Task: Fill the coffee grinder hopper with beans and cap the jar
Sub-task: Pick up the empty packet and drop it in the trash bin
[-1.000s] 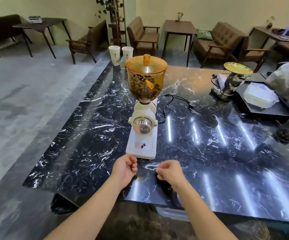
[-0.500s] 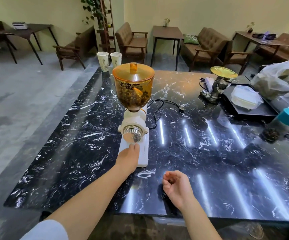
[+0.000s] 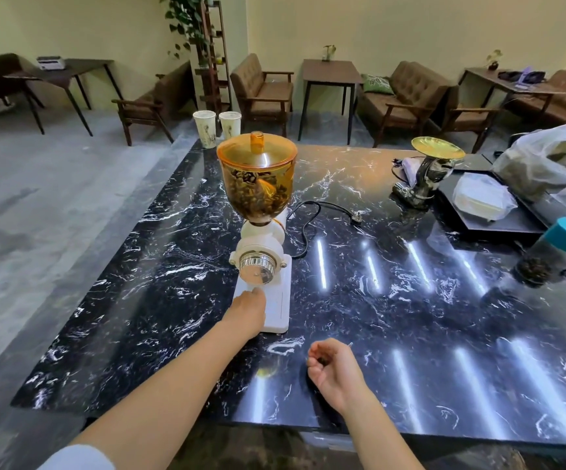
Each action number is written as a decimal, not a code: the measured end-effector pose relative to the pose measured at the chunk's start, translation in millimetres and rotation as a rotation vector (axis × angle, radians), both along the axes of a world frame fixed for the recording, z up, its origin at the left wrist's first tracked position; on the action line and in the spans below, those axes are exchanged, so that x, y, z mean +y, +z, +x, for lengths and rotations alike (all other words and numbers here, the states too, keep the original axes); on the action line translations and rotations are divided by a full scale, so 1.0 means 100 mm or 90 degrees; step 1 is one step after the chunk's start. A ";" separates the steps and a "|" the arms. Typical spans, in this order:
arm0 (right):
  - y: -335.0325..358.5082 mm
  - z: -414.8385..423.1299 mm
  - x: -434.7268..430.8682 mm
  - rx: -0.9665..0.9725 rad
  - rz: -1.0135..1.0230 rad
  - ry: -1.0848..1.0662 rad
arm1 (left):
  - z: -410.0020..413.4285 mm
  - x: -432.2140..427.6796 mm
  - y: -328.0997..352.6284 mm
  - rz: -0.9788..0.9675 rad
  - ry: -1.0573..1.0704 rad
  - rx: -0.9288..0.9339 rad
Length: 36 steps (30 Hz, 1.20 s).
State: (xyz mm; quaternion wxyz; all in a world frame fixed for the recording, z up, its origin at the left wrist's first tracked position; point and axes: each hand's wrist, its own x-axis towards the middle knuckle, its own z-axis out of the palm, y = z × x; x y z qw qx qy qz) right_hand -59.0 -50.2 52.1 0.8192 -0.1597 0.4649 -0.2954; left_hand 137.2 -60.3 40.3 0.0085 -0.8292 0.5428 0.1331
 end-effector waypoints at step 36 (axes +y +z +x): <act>-1.48 4.29 3.31 0.407 -0.557 0.969 | 3.36 4.72 -1.60 0.295 0.426 0.304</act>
